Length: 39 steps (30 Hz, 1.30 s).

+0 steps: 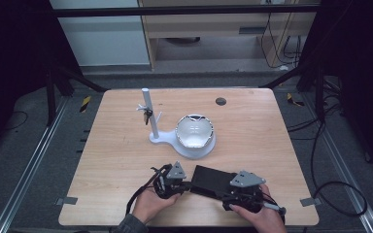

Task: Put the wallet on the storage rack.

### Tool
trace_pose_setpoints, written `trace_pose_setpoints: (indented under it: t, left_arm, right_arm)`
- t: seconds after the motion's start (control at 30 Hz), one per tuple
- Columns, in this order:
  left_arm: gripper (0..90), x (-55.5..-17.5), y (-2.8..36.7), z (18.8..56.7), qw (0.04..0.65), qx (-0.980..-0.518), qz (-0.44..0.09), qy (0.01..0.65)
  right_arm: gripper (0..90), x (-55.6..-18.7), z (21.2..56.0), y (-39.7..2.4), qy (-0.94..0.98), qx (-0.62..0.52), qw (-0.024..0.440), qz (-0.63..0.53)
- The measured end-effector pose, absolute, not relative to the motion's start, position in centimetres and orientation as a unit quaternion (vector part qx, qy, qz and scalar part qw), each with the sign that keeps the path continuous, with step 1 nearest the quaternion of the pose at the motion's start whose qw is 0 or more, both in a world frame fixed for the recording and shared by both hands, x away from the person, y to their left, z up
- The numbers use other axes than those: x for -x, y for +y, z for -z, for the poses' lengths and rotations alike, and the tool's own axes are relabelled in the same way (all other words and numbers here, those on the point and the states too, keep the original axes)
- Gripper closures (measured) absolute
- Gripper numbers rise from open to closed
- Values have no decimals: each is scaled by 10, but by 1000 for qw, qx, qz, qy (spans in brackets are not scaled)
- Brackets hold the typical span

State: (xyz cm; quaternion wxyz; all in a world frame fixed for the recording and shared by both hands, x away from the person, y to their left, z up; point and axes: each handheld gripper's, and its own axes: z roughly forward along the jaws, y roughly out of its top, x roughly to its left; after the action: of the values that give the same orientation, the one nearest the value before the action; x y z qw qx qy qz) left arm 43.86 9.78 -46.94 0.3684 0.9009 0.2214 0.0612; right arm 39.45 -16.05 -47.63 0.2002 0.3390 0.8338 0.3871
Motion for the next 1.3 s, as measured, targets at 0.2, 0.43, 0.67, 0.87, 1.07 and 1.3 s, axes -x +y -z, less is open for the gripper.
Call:
trace_pose_setpoints:
  t: [0.2,0.43,0.67,0.87,1.07,1.3]
  left_arm:
    - [856,-444,93,460,367,-901,-67,221]
    - [848,-449,92,457,368,-900,-68,225]
    - [840,-453,89,450,365,-903,-71,216]
    - [841,-455,87,445,372,-901,-70,212]
    - [841,-457,86,443,375,-900,-71,212]
    - [840,-464,84,442,380,-898,-60,213]
  right_arm:
    - [183,-401,476,-146,853,-329,200,-352]
    - [233,-408,473,-138,867,-322,211,-315]
    - [237,-412,472,-134,875,-320,213,-294]
    - [248,-414,474,-132,875,-330,225,-275]
    - [274,-416,474,-129,876,-330,233,-264]
    - [384,-421,471,-130,875,-334,237,-258]
